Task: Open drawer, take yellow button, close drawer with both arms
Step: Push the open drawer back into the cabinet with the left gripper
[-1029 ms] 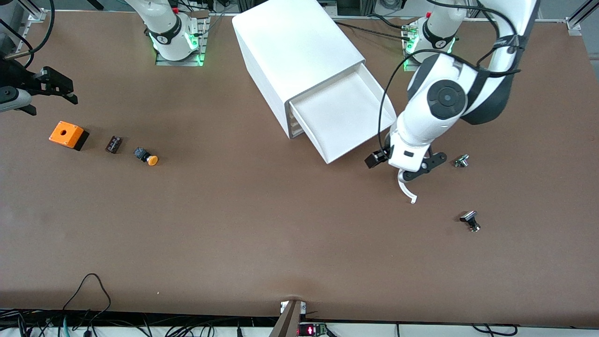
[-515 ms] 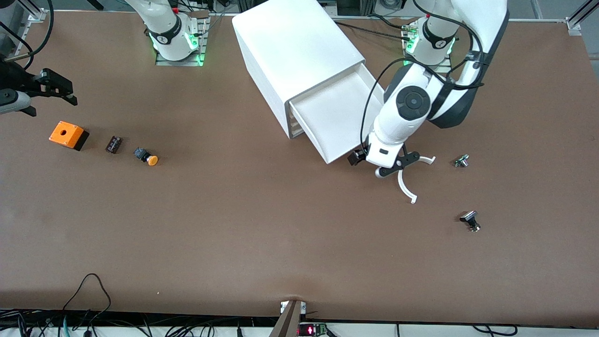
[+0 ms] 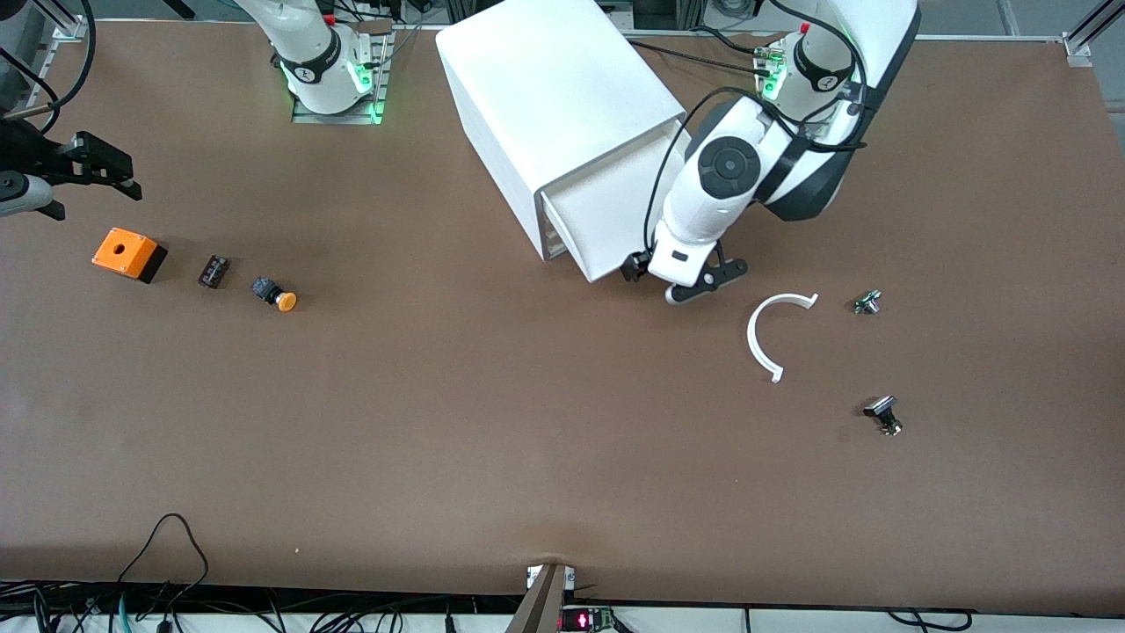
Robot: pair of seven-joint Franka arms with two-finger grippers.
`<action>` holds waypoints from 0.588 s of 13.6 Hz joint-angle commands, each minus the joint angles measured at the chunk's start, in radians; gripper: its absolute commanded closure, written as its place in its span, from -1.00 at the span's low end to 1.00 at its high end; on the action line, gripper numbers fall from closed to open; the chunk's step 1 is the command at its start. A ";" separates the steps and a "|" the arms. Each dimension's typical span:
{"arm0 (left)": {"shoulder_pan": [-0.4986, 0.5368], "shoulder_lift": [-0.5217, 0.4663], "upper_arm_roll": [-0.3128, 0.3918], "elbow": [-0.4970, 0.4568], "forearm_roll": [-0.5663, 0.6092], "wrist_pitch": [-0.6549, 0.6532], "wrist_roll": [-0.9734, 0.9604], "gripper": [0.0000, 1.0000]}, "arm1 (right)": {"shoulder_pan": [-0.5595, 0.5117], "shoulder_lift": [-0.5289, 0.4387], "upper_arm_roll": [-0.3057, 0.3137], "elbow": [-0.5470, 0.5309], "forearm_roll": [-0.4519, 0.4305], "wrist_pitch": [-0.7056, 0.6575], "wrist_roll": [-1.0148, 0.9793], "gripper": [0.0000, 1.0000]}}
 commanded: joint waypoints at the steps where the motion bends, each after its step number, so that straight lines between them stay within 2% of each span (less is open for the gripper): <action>1: -0.006 -0.086 -0.042 -0.074 -0.025 0.000 -0.024 -1.00 | -0.005 0.011 0.004 0.026 0.000 -0.007 -0.002 -1.00; 3: -0.006 -0.089 -0.076 -0.082 -0.025 0.000 -0.037 -1.00 | -0.008 0.009 0.001 0.026 0.004 -0.011 -0.013 -1.00; 5: -0.006 -0.095 -0.116 -0.101 -0.025 0.000 -0.063 -1.00 | -0.008 0.006 -0.034 0.026 0.017 -0.014 -0.016 -1.00; 8: -0.006 -0.097 -0.166 -0.118 -0.025 0.000 -0.107 -1.00 | -0.004 0.009 -0.028 0.026 0.020 -0.021 -0.019 -1.00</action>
